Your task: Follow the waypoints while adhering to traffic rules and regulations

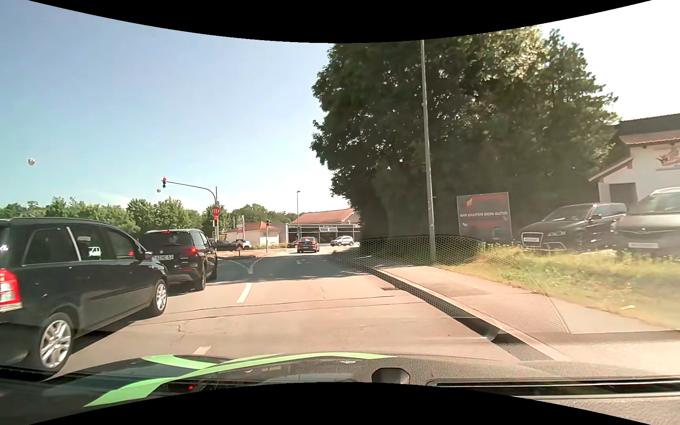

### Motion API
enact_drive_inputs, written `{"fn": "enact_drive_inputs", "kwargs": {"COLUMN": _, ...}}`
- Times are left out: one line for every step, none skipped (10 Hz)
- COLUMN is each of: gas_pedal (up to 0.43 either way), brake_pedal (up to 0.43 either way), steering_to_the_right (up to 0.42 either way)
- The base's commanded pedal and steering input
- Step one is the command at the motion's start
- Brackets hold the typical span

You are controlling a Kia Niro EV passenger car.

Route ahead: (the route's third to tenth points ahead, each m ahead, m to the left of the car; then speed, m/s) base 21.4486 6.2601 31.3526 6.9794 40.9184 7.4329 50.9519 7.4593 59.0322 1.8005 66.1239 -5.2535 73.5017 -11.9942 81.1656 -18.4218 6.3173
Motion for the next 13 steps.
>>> {"fn": "enact_drive_inputs", "kwargs": {"gas_pedal": 0.11, "brake_pedal": 0.0, "steering_to_the_right": -0.118}}
{"fn": "enact_drive_inputs", "kwargs": {"gas_pedal": 0.118, "brake_pedal": 0.0, "steering_to_the_right": -0.118}}
{"fn": "enact_drive_inputs", "kwargs": {"gas_pedal": 0.118, "brake_pedal": 0.0, "steering_to_the_right": -0.113}}
{"fn": "enact_drive_inputs", "kwargs": {"gas_pedal": 0.118, "brake_pedal": 0.0, "steering_to_the_right": -0.112}}
{"fn": "enact_drive_inputs", "kwargs": {"gas_pedal": 0.13, "brake_pedal": 0.0, "steering_to_the_right": -0.112}}
{"fn": "enact_drive_inputs", "kwargs": {"gas_pedal": 0.13, "brake_pedal": 0.0, "steering_to_the_right": -0.112}}
{"fn": "enact_drive_inputs", "kwargs": {"gas_pedal": 0.13, "brake_pedal": 0.0, "steering_to_the_right": -0.112}}
{"fn": "enact_drive_inputs", "kwargs": {"gas_pedal": 0.13, "brake_pedal": 0.0, "steering_to_the_right": -0.113}}
{"fn": "enact_drive_inputs", "kwargs": {"gas_pedal": 0.138, "brake_pedal": 0.0, "steering_to_the_right": -0.113}}
{"fn": "enact_drive_inputs", "kwargs": {"gas_pedal": 0.13, "brake_pedal": 0.0, "steering_to_the_right": -0.107}}
{"fn": "enact_drive_inputs", "kwargs": {"gas_pedal": 0.098, "brake_pedal": 0.0, "steering_to_the_right": -0.093}}
{"fn": "enact_drive_inputs", "kwargs": {"gas_pedal": 0.059, "brake_pedal": 0.0, "steering_to_the_right": -0.076}}
{"fn": "enact_drive_inputs", "kwargs": {"gas_pedal": 0.047, "brake_pedal": 0.0, "steering_to_the_right": -0.063}}
